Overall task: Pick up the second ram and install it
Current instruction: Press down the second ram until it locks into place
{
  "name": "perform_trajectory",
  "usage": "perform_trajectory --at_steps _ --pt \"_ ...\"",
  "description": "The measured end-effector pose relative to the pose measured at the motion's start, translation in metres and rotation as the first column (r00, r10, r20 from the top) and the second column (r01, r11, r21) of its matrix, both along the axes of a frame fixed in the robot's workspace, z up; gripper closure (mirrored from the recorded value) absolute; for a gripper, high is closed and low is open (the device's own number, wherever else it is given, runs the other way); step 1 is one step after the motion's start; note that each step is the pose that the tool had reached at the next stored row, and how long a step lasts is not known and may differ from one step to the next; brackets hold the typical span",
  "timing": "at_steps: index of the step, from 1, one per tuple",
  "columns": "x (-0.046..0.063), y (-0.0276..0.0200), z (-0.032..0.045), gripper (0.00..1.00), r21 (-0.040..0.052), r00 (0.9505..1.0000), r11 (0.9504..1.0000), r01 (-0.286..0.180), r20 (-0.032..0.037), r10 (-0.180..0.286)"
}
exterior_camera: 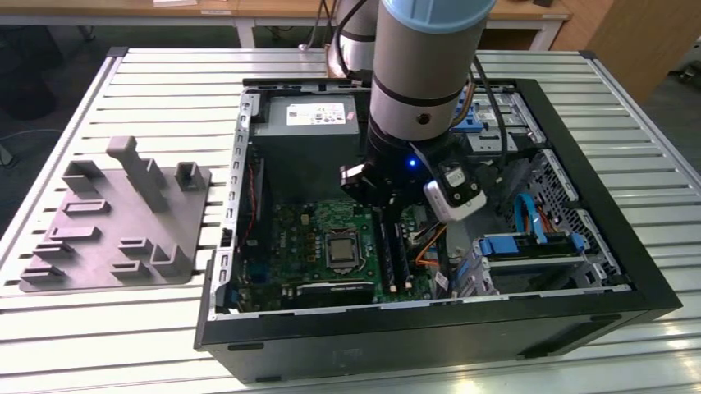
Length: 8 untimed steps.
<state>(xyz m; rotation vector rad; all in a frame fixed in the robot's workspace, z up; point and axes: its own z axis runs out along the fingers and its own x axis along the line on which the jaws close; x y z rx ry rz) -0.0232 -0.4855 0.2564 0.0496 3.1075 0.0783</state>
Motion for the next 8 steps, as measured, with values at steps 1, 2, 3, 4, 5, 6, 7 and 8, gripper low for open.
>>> perform_trajectory --at_steps 1,2,3,4,5,6,7,8 --pt "0.0000 0.0000 0.0001 0.76 -0.0001 1.0000 1.0000 0.000 0.0000 0.000" --pt "0.0000 0.0000 0.0001 0.76 0.0000 1.0000 1.0000 0.000 0.0000 0.000" --pt "0.0000 0.0000 0.0002 0.76 -0.0001 1.0000 1.0000 0.000 0.0000 0.000" --pt "0.0000 0.0000 0.0002 0.76 0.0000 1.0000 1.0000 0.000 0.0000 0.000" --pt "0.0000 0.0000 0.0003 0.76 -0.0001 1.0000 1.0000 0.000 0.0000 0.000" --pt "0.0000 0.0000 0.0003 0.76 0.0000 1.0000 1.0000 0.000 0.0000 0.000" --pt "0.0000 0.0000 0.0004 0.76 0.0000 1.0000 1.0000 0.000 0.0000 0.000" --pt "0.0000 0.0000 0.0004 0.77 0.0000 1.0000 1.0000 0.000 0.0000 0.000"
